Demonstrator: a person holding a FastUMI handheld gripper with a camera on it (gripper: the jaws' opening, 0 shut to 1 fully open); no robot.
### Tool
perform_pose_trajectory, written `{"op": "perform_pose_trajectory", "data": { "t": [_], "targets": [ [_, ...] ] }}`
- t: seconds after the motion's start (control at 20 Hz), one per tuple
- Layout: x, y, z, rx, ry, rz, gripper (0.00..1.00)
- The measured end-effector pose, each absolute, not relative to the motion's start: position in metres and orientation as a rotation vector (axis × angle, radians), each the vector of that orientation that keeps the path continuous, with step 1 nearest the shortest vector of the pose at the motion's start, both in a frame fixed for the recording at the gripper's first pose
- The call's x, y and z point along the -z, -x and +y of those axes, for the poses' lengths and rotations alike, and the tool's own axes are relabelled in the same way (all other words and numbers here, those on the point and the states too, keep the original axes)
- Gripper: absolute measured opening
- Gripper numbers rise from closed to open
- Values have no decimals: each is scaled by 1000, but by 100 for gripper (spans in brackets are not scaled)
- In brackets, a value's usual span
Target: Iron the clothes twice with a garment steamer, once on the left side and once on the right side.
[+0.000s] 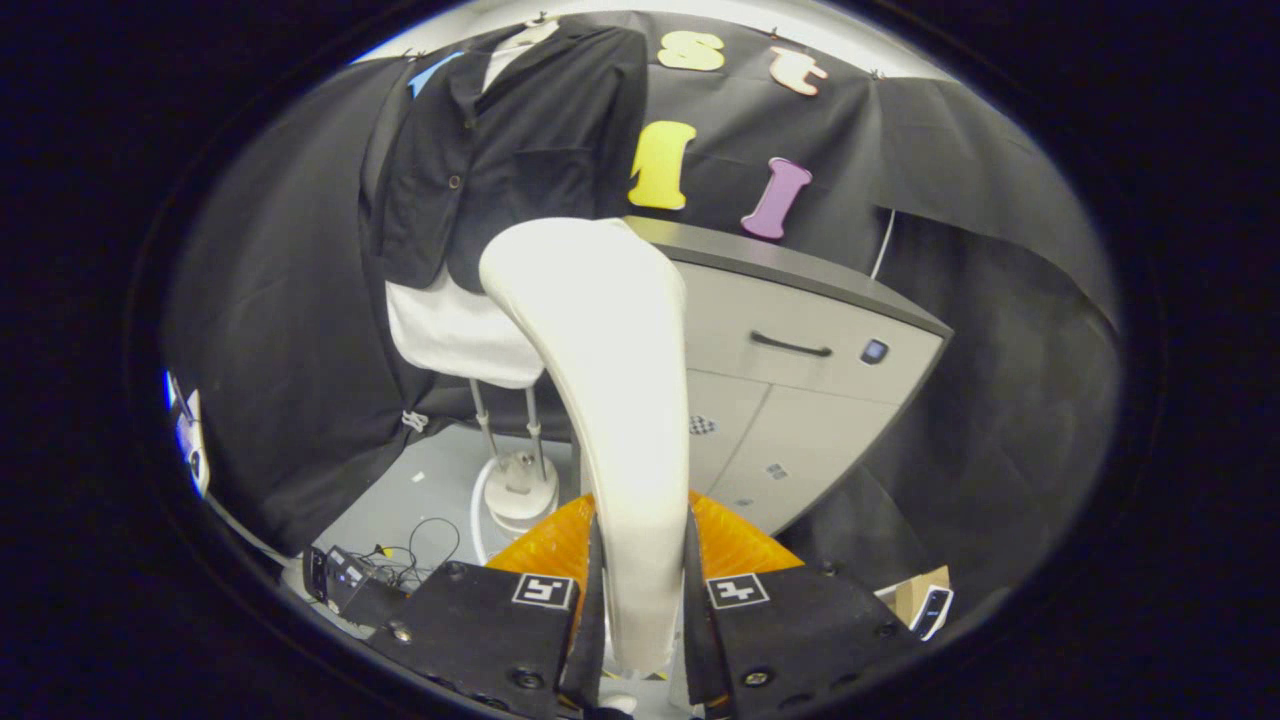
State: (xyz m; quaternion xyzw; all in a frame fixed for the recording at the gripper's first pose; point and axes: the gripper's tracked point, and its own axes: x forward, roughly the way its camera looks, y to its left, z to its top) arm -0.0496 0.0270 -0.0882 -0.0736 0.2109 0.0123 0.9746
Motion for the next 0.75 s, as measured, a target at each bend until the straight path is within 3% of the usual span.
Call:
{"op": "perform_pose_trajectory", "data": {
  "t": [0.35, 0.75],
  "targets": [
    [95, 130, -48, -40, 75, 458, 35],
    [97, 170, -75, -17, -2, 476, 35]
  ]
}}
